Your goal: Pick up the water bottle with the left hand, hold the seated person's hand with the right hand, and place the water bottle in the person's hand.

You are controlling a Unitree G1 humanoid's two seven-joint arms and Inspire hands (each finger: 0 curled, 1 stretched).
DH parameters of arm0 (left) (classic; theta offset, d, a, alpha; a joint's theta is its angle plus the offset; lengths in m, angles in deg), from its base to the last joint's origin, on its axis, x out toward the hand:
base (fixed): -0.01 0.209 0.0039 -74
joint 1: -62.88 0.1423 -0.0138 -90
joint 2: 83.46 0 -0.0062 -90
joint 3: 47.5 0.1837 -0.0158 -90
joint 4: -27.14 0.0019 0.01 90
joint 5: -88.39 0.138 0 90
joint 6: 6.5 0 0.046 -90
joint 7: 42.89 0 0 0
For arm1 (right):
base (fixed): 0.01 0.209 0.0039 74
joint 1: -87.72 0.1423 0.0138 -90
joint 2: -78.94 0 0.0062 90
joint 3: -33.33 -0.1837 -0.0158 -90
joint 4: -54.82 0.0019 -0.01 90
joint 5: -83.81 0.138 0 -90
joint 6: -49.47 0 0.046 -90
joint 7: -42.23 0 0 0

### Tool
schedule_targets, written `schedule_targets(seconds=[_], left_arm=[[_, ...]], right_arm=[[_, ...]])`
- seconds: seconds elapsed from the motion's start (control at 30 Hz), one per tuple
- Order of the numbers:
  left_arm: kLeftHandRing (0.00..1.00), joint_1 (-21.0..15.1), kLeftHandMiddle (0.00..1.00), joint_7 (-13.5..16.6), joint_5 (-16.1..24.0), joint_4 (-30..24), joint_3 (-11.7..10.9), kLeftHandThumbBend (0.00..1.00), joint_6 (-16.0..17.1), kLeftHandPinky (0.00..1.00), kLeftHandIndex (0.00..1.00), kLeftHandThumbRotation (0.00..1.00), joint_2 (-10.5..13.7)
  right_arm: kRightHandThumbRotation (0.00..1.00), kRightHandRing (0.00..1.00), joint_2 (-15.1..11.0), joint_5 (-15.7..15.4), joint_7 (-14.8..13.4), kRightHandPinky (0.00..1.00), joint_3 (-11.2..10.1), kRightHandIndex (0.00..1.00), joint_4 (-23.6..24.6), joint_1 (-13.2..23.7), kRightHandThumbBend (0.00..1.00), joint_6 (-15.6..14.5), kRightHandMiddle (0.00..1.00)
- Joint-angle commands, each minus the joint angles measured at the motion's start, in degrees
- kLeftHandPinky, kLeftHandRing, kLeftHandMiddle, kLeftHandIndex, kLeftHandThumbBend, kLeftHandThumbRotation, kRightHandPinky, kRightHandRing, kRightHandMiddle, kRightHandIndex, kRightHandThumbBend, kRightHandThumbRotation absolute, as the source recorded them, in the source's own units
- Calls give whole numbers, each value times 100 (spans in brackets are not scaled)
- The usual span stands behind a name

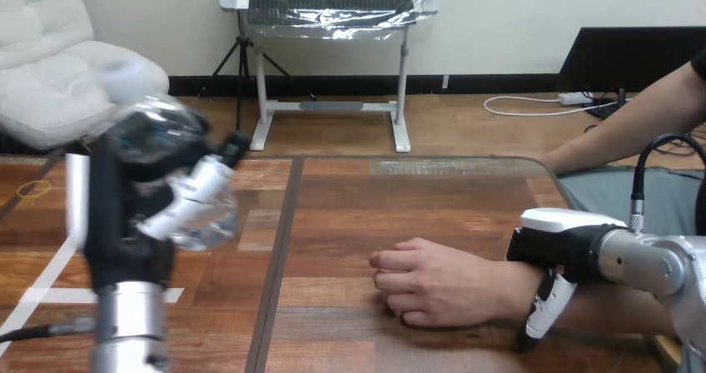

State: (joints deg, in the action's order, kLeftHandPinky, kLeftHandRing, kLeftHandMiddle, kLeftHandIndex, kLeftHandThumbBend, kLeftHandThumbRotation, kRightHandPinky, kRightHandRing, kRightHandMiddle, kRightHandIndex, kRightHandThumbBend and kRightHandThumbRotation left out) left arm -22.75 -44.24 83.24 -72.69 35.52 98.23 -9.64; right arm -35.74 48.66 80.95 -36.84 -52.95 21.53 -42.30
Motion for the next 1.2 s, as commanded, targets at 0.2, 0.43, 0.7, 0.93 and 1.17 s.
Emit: schedule_targets(seconds=[0.2, 0.43, 0.7, 0.93, 1.17], left_arm=[[27, -661, 32, -132, 77, 389, 228, 56, 377, 22, 38, 0, 5], [27, -799, 32, -227, 21, 602, 268, 56, 495, 22, 38, 0, -12], [27, -960, 32, -217, 56, 817, 287, 57, 579, 22, 38, 0, -32], [28, -1107, 33, -235, 13, 972, 279, 57, 566, 22, 38, 0, -35], [28, -1242, 33, -217, 2, 1095, 269, 58, 544, 22, 38, 0, -55]], right_arm=[[9, 27, 107, 252, 113, 20, -185, 36, 210, 527, 77, -173, 34], [9, 26, 174, 249, 144, 19, -157, 34, 283, 640, 77, -292, 33], [9, 23, 262, 217, 93, 17, -107, 31, 265, 782, 77, -299, 30], [9, 23, 316, 145, 122, 17, -44, 31, 283, 938, 77, -331, 30], [11, 22, 395, 106, 113, 16, -11, 30, 332, 1071, 78, -265, 30]])
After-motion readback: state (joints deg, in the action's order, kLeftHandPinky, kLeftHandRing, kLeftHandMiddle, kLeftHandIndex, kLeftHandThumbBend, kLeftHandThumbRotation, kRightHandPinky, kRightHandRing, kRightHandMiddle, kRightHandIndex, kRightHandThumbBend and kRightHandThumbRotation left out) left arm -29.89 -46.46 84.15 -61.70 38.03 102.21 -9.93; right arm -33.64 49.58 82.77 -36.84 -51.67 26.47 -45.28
